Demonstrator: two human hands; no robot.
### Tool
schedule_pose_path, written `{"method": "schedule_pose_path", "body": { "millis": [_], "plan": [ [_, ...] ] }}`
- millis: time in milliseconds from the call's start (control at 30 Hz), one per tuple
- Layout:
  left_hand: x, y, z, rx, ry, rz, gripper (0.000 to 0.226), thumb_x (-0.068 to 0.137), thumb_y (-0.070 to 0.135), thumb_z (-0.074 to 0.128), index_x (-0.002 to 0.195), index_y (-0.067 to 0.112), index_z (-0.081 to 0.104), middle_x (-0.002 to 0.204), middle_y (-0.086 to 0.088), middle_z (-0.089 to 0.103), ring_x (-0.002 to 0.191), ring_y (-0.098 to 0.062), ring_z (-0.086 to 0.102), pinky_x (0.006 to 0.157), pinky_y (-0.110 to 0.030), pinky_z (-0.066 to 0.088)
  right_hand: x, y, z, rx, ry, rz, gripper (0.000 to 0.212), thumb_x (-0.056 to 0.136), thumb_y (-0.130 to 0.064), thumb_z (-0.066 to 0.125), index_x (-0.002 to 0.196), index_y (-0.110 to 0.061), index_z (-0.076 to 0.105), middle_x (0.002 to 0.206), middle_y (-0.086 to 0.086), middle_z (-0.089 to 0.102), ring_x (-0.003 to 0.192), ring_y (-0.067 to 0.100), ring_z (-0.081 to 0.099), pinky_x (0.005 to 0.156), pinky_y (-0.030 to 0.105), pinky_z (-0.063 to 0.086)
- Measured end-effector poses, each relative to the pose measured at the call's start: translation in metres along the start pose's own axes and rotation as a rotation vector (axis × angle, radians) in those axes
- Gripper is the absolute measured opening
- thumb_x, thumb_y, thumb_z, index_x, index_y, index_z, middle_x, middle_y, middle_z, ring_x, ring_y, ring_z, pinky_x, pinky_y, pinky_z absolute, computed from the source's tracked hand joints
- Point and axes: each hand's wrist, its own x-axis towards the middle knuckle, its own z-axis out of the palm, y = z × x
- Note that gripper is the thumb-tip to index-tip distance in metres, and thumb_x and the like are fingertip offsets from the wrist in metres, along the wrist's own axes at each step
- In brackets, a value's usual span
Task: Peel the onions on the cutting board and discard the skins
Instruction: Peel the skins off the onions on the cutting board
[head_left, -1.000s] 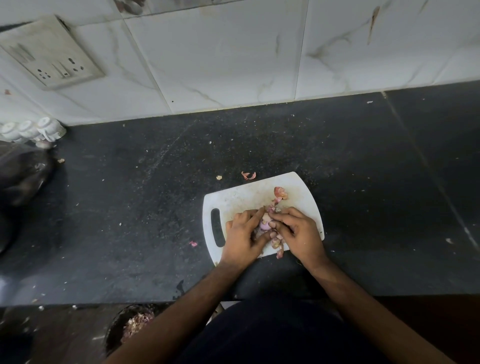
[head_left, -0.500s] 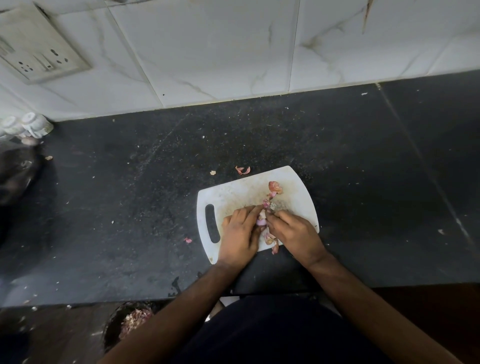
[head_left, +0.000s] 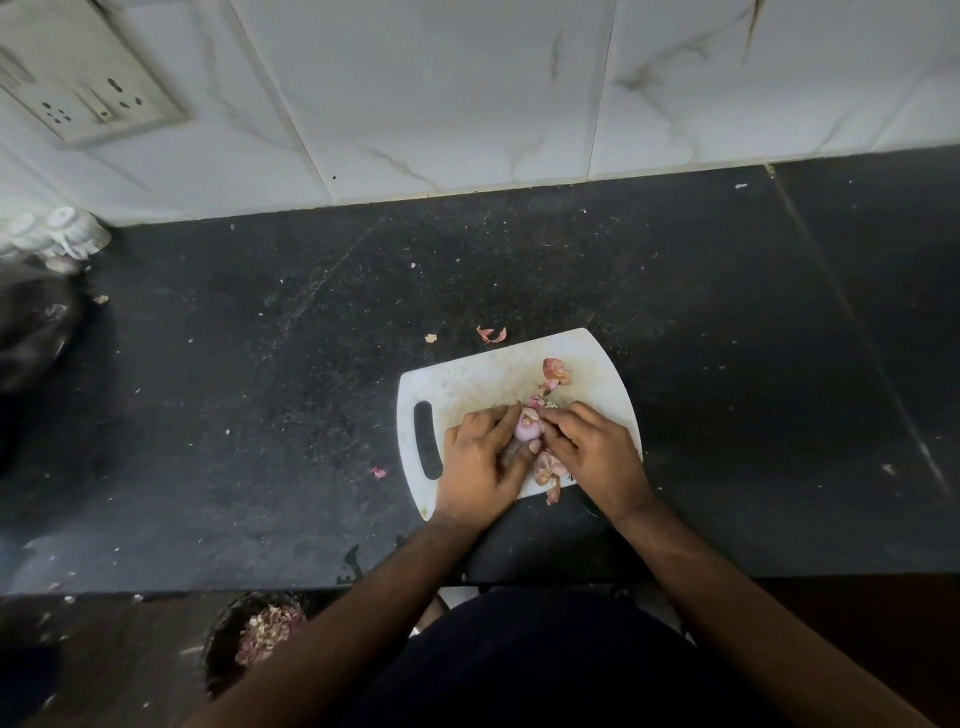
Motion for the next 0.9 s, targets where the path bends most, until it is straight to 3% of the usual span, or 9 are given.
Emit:
{"method": "schedule_pose_path", "body": {
  "millis": [167,233,367,467,633,800,900],
  "plan": [
    [0.007,0.000,-0.003,-0.094,0.028,-0.082,0.043,0.092,0.041,0.072,0.130,0.020,0.070,0.103,0.008,0.061,0.099,-0.009,0.051,0.089,-0.027,0.039,0.001,0.001,-0.004,0.053,-0.032,-0.027,0.024,0.095,-0.020,0.071,0.115,-0.007,0.075,0.103,0.000,0.074,0.093,0.011,0.072,0.081,0.031,0.060],
    [0.008,0.001,-0.003,-0.093,0.004,-0.064,0.042,0.093,0.041,0.071,0.130,0.022,0.069,0.107,0.007,0.063,0.101,-0.008,0.053,0.089,-0.026,0.038,0.002,0.003,-0.007,0.053,-0.058,-0.024,0.023,0.092,-0.016,0.076,0.113,-0.007,0.076,0.102,0.000,0.074,0.089,0.011,0.071,0.079,0.031,0.060],
    [0.008,-0.001,-0.004,-0.142,0.007,-0.029,0.041,0.089,0.035,0.077,0.126,0.018,0.072,0.108,0.007,0.065,0.101,-0.011,0.058,0.088,-0.039,0.052,0.002,0.002,-0.008,0.037,-0.080,0.069,0.023,0.087,-0.017,0.079,0.109,-0.011,0.076,0.098,-0.002,0.074,0.082,0.010,0.070,0.074,0.035,0.061],
    [0.009,-0.002,-0.002,-0.193,0.030,-0.056,0.043,0.083,0.031,0.082,0.123,0.018,0.074,0.107,0.011,0.066,0.100,-0.013,0.060,0.085,-0.045,0.055,0.000,-0.003,-0.005,0.011,-0.052,0.121,0.021,0.087,-0.018,0.079,0.107,-0.013,0.076,0.095,-0.002,0.074,0.077,0.011,0.069,0.071,0.033,0.060],
    [0.009,0.000,0.002,-0.202,0.057,-0.077,0.046,0.077,0.027,0.087,0.120,0.017,0.075,0.103,0.010,0.066,0.097,-0.014,0.062,0.082,-0.046,0.056,0.001,-0.009,-0.002,0.052,-0.028,0.235,0.017,0.086,-0.013,0.078,0.102,-0.011,0.076,0.092,0.000,0.075,0.076,0.012,0.070,0.070,0.035,0.061],
    [0.009,0.000,0.005,-0.206,0.068,-0.095,0.046,0.077,0.041,0.080,0.118,0.023,0.076,0.102,0.015,0.065,0.098,-0.013,0.063,0.083,-0.049,0.055,0.002,-0.014,-0.001,0.070,-0.008,0.322,0.018,0.083,-0.011,0.079,0.102,-0.010,0.077,0.090,0.001,0.076,0.077,0.012,0.071,0.072,0.032,0.061],
    [0.010,0.000,0.005,-0.211,0.065,-0.098,0.044,0.076,0.035,0.085,0.118,0.022,0.076,0.103,0.010,0.068,0.097,-0.013,0.063,0.083,-0.046,0.056,0.002,-0.016,-0.001,0.097,-0.001,0.362,0.016,0.085,-0.013,0.078,0.101,-0.011,0.077,0.087,-0.001,0.077,0.076,0.010,0.071,0.072,0.031,0.061]
  ]
}}
